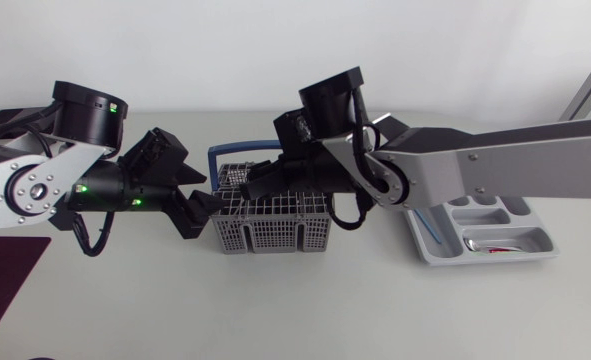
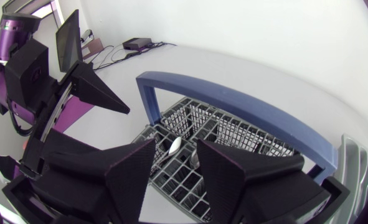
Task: Unload the cutlery basket into the drawer organizer.
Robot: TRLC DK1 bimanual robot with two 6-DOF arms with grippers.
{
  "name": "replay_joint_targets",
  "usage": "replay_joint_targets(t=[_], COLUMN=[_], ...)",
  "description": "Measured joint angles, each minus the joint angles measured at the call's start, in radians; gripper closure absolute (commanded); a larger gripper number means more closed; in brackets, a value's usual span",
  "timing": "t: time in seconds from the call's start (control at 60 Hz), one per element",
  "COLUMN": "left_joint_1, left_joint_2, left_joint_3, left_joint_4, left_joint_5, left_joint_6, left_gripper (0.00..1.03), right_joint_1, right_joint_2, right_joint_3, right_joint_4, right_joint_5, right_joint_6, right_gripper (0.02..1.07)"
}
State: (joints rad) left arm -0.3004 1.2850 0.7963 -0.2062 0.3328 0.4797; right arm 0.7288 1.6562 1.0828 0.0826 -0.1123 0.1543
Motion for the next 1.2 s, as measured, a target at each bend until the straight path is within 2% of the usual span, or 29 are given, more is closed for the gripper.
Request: replay_joint_targets(t=[0.117, 0.45, 0.75, 0.9, 1.117, 1.2], left_joint_1=[0.004, 0.005, 0.009, 0.010, 0.010, 0.010], left_joint_2=[0.024, 0.083, 0.106, 0.106, 0.106, 0.106], left_joint_3=[0.000, 0.000, 0.000, 0.000, 0.000, 0.000], left_joint_4=[0.009, 0.033, 0.048, 0.048, 0.048, 0.048], left_joint_5=[0.002, 0.014, 0.067, 0.076, 0.079, 0.079], left_joint_6=[0.000, 0.000, 0.000, 0.001, 0.004, 0.004], left_gripper=[0.06, 0.06, 0.06, 0.06, 0.06, 0.06], right_joint_1=[-0.002, -0.021, -0.024, -0.024, -0.024, -0.024], right_joint_2=[0.014, 0.028, 0.053, 0.067, 0.079, 0.084], right_joint_3=[-0.016, -0.025, -0.025, -0.025, -0.025, -0.025], right_joint_4=[0.010, 0.023, 0.049, 0.054, 0.060, 0.075], right_joint_5=[0.015, 0.032, 0.031, 0.031, 0.008, 0.005], right_joint_6=[0.023, 0.063, 0.082, 0.085, 0.086, 0.086], right_gripper=[0.61, 0.62, 0.63, 0.66, 0.76, 0.76])
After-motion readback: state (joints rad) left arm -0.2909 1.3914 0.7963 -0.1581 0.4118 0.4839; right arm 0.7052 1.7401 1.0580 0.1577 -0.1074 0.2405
